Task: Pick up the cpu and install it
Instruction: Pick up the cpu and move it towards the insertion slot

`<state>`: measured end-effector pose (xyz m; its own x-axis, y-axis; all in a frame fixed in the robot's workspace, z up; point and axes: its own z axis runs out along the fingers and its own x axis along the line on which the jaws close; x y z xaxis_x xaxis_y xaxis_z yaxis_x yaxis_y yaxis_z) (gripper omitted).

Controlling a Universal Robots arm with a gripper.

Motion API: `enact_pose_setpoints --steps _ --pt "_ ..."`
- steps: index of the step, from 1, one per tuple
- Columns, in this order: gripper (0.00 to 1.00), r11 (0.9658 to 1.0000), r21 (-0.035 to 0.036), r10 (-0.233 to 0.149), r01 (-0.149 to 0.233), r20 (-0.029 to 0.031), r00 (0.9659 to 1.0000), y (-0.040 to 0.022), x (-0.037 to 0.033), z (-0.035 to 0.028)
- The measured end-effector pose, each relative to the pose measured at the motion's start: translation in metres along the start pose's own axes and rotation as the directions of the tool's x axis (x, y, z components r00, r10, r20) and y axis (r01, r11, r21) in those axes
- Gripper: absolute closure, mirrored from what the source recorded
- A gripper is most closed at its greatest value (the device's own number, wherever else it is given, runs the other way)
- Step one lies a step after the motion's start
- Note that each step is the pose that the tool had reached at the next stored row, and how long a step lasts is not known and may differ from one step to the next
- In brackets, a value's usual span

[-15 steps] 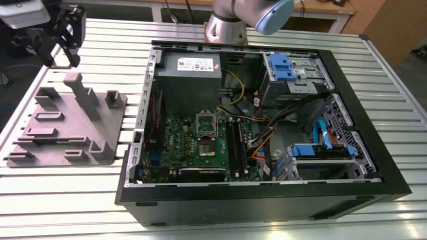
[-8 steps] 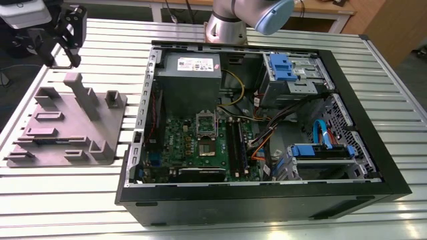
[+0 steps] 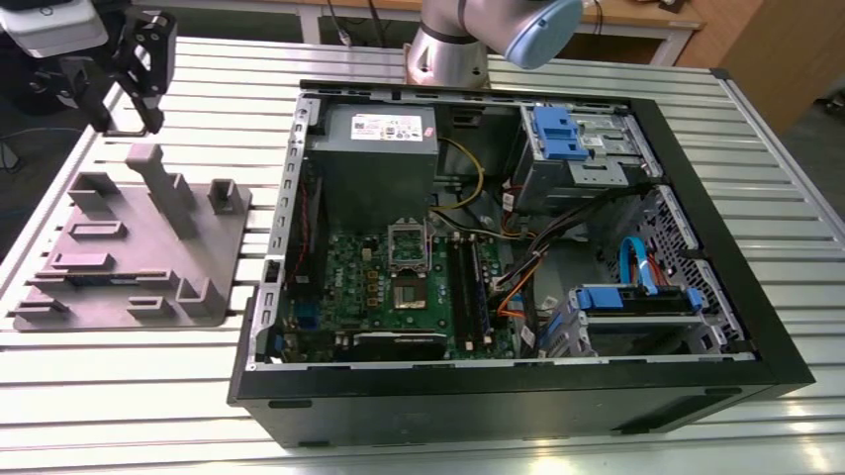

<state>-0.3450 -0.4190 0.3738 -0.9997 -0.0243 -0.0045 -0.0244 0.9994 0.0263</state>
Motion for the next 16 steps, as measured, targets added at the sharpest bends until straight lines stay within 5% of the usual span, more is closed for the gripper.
enact_pose_setpoints --steps 16 --pt "0.53 1.0 0.0 0.0 0.0 0.0 1.0 -0.0002 -0.0082 0.0003"
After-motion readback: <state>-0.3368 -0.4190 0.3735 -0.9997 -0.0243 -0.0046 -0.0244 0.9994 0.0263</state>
